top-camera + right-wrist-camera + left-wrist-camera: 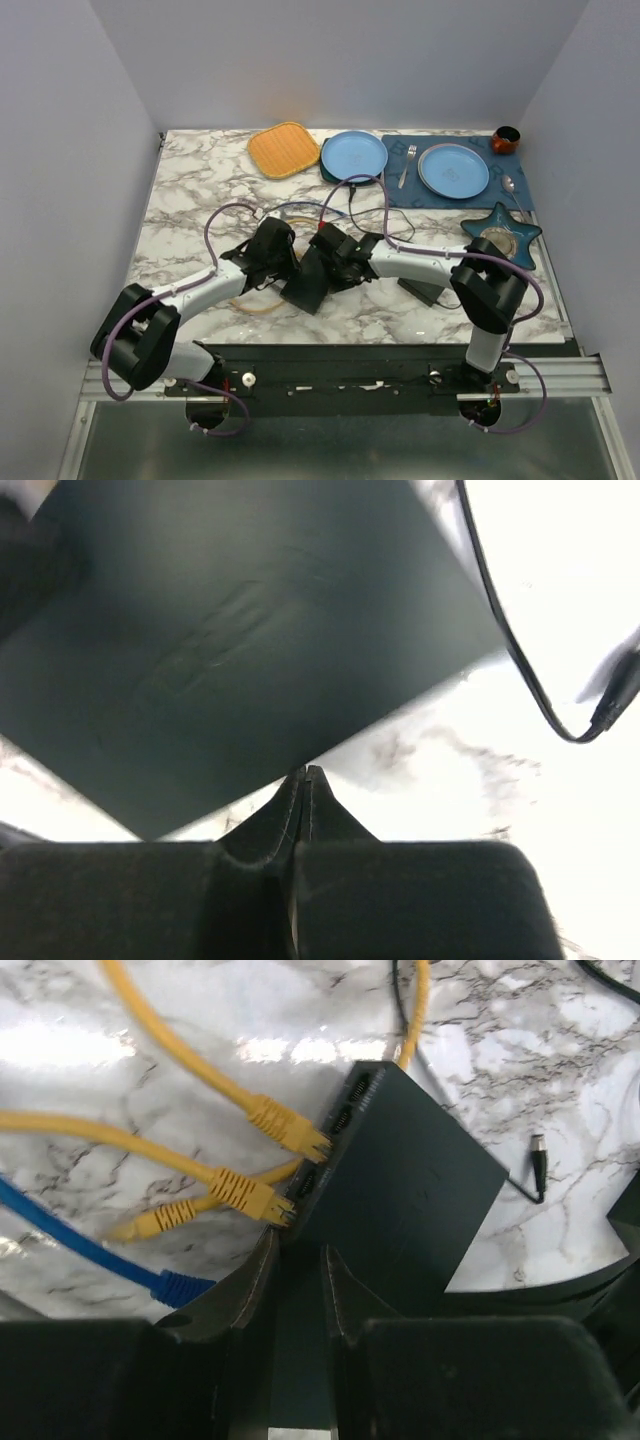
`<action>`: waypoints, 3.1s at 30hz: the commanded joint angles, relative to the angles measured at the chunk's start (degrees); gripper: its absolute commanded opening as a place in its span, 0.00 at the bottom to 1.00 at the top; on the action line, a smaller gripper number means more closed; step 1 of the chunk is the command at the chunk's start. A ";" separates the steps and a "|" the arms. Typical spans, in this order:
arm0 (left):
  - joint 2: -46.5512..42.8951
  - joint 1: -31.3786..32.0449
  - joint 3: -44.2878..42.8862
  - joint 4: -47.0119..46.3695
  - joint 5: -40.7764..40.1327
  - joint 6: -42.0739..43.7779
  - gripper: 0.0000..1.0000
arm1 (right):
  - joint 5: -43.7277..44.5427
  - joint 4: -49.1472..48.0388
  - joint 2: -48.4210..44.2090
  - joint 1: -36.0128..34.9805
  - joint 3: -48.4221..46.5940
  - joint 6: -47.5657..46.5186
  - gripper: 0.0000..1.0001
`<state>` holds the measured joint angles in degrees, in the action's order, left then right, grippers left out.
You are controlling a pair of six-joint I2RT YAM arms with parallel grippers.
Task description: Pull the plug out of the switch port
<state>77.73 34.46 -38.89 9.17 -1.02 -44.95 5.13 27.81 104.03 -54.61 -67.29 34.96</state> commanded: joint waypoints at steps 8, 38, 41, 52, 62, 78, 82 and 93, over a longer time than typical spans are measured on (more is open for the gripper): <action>-11.71 2.37 8.13 6.29 4.03 -6.64 0.26 | 4.10 -3.74 8.21 2.75 -18.66 -5.08 0.07; 1.89 -11.25 -6.90 16.76 -8.30 -1.46 0.43 | -2.84 -18.49 -12.45 -9.20 16.31 1.51 0.03; 2.77 -11.43 -5.93 16.06 -6.55 -1.63 0.43 | -1.27 -18.50 -10.26 -9.29 16.23 2.30 0.03; 5.58 -11.43 -3.73 11.66 2.94 -1.28 0.40 | 4.54 -12.17 -5.06 -0.07 9.46 1.87 0.03; 9.10 -11.43 -5.14 8.32 6.73 -3.30 0.39 | -1.60 -9.62 2.83 10.57 -4.75 -3.32 0.04; 9.72 -11.87 -12.78 10.60 1.46 -4.45 0.40 | -3.09 -6.79 0.23 15.76 -10.87 -5.34 0.07; 10.68 -12.04 -12.70 10.69 1.54 -4.71 0.41 | -4.34 -10.22 -2.16 15.41 -1.37 -3.68 0.18; 14.47 -12.13 -16.74 12.89 4.62 -1.81 0.45 | 5.14 -5.58 0.21 15.41 -0.82 -6.13 0.57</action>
<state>91.15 22.61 -53.28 20.53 2.35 -48.62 4.58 20.01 102.43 -38.94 -64.27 30.24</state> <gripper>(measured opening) 0.445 0.530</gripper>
